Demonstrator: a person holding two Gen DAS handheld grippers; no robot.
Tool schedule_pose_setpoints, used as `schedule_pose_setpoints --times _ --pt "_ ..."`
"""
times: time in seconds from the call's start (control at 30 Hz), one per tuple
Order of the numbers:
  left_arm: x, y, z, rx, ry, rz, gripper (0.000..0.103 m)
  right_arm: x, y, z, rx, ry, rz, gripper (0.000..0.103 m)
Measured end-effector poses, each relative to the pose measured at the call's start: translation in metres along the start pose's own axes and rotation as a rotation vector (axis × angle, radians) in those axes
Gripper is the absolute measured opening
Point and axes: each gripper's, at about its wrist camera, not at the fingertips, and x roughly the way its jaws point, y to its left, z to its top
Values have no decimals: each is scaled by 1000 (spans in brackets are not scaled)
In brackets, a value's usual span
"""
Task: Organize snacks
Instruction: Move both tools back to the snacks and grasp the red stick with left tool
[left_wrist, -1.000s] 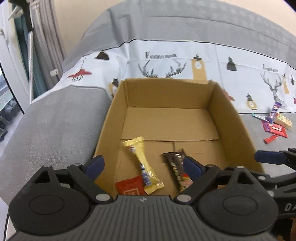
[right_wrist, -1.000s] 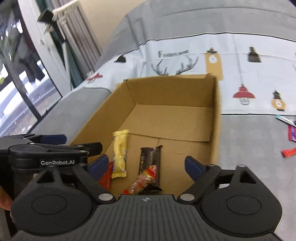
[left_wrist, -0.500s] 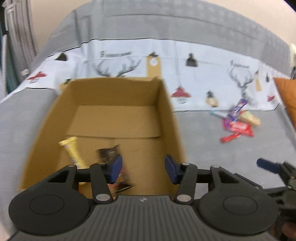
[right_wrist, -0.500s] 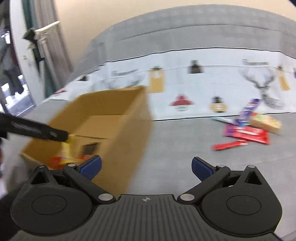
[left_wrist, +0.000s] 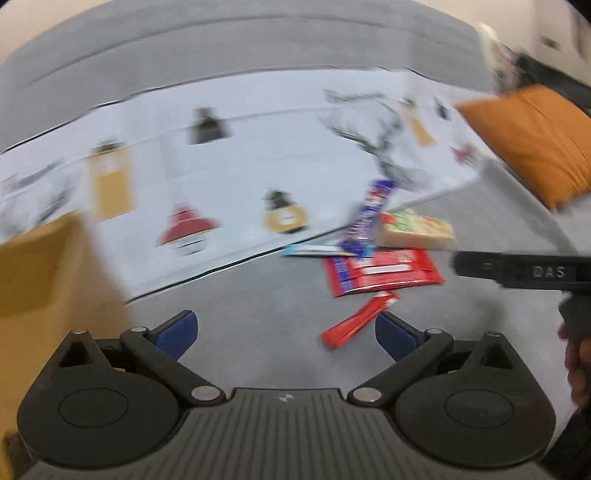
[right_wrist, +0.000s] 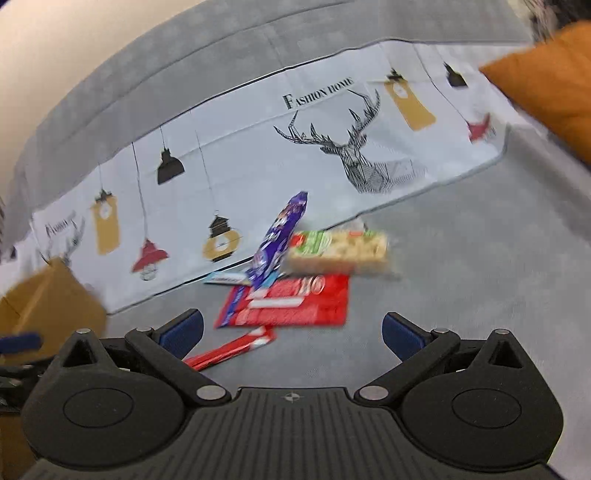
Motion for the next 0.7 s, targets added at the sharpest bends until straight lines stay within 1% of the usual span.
schedule_pose_setpoints --times 0.07,0.1,0.17,0.2,0.23,0.27,0.3,0.33,0.37,0.4,0.43,0.47,0.53,0.57,0.6,0.63,0.67,0.7 --pt "35 -7 3 46 18 -57 103 13 -1 3 -65 10 -20 102" --pt "51 -10 2 61 32 -79 102 20 -2 3 -86 18 -15 102" --pt "87 -12 -1 76 69 -120 93 36 -6 5 -123 53 -20 102" --pt "101 -11 -3 54 100 -156 80 44 -10 6 -131 70 -33 102" --pt "111 -8 -5 6 130 -201 75 51 -13 6 -131 85 -30 102" --pt "114 -3 -5 -37 109 -228 75 58 -15 6 -128 97 -21 102" --pt "118 -2 -3 -43 95 -245 73 67 -16 7 -127 116 -21 100" --pt "121 -2 -1 -29 97 -246 66 73 -16 7 -135 128 -18 96" --pt "121 -2 1 -17 99 -236 63 79 -13 8 -153 132 -5 95" --pt "122 0 2 -21 106 -235 56 85 -9 7 -176 133 6 95" --pt "122 2 3 -24 116 -231 47 92 -2 7 -218 138 10 95" --pt "122 6 4 -22 128 -227 43 99 5 6 -278 145 0 95" --pt "121 13 6 -38 157 -229 30 111 16 1 -355 168 -24 97" --pt "118 17 7 -50 168 -234 28 112 20 -2 -373 158 -33 97" --pt "118 21 7 -62 180 -233 15 112 22 -2 -376 157 -20 93" --pt "117 24 6 -68 189 -209 2 110 23 -2 -375 157 -6 83" --pt "115 28 5 -91 197 -195 2 108 22 -1 -374 151 8 76" --pt "113 33 5 -128 207 -200 2 105 21 -1 -371 145 11 56"
